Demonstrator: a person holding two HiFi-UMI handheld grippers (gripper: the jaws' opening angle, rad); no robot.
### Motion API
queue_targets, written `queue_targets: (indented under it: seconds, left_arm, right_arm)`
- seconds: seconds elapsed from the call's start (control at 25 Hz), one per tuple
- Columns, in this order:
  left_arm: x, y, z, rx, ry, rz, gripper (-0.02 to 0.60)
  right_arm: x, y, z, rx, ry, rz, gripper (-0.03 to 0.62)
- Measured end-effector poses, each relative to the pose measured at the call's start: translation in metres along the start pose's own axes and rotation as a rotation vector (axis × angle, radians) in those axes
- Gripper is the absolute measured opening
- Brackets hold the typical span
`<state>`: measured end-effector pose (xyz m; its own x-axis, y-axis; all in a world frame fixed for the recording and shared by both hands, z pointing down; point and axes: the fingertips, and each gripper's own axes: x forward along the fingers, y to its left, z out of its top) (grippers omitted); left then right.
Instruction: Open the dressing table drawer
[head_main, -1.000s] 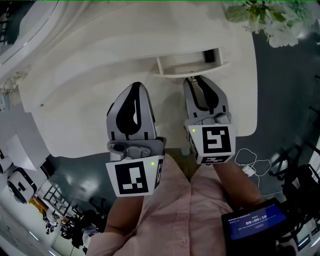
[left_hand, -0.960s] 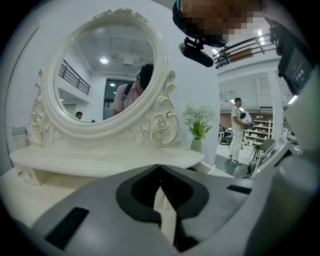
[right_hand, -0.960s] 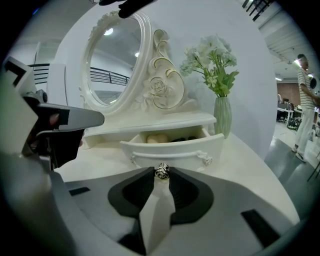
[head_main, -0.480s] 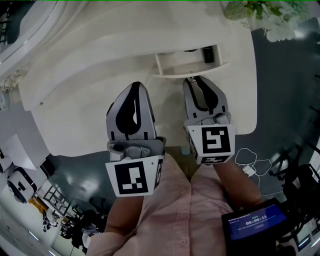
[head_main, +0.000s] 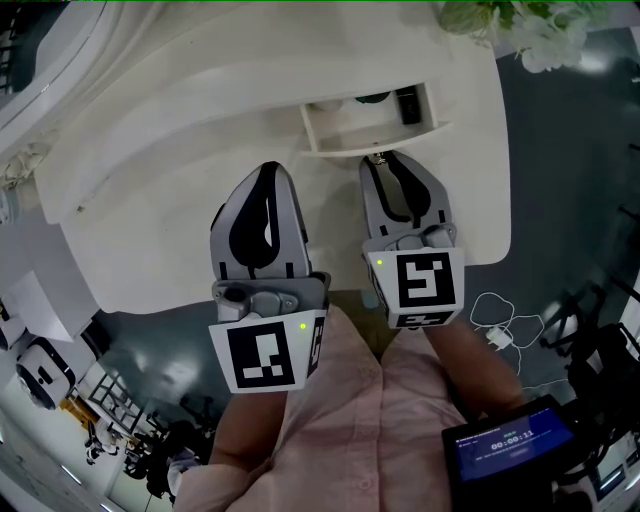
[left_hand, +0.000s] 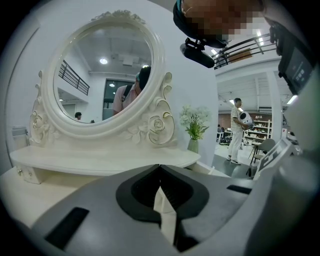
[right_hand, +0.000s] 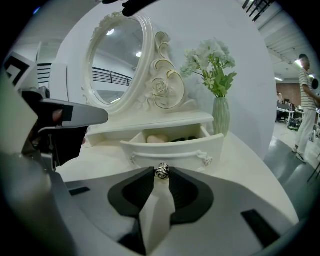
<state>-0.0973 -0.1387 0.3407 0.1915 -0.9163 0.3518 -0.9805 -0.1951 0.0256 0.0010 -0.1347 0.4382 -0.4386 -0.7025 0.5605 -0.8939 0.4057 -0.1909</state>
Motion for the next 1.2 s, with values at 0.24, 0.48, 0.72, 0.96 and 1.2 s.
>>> queue_targets:
  seconds: [0.24, 0.48, 0.72, 0.96, 1.2]
  left_arm:
    - [0.001, 0.004, 0.003, 0.001, 0.002, 0.006, 0.021]
    - [0.0, 0.006, 0.006, 0.008, -0.01, 0.011, 0.021]
    - [-0.004, -0.003, 0.008, -0.012, -0.031, 0.013, 0.021]
    - [-0.023, -0.012, 0.052, -0.01, -0.109, 0.041, 0.021]
    - [-0.013, 0.016, 0.074, 0.026, -0.225, 0.083, 0.021]
  right_arm:
    - [0.003, 0.004, 0.003, 0.0, 0.002, 0.013, 0.104]
    - [0.007, 0.01, -0.001, -0.011, 0.025, 0.043, 0.11]
    - [-0.009, 0.006, 0.003, -0.021, 0.0, 0.055, 0.12]
    - [-0.055, 0.01, 0.061, -0.045, -0.144, 0.081, 0.12]
    - [-0.048, 0.04, 0.126, -0.105, -0.357, 0.178, 0.093]
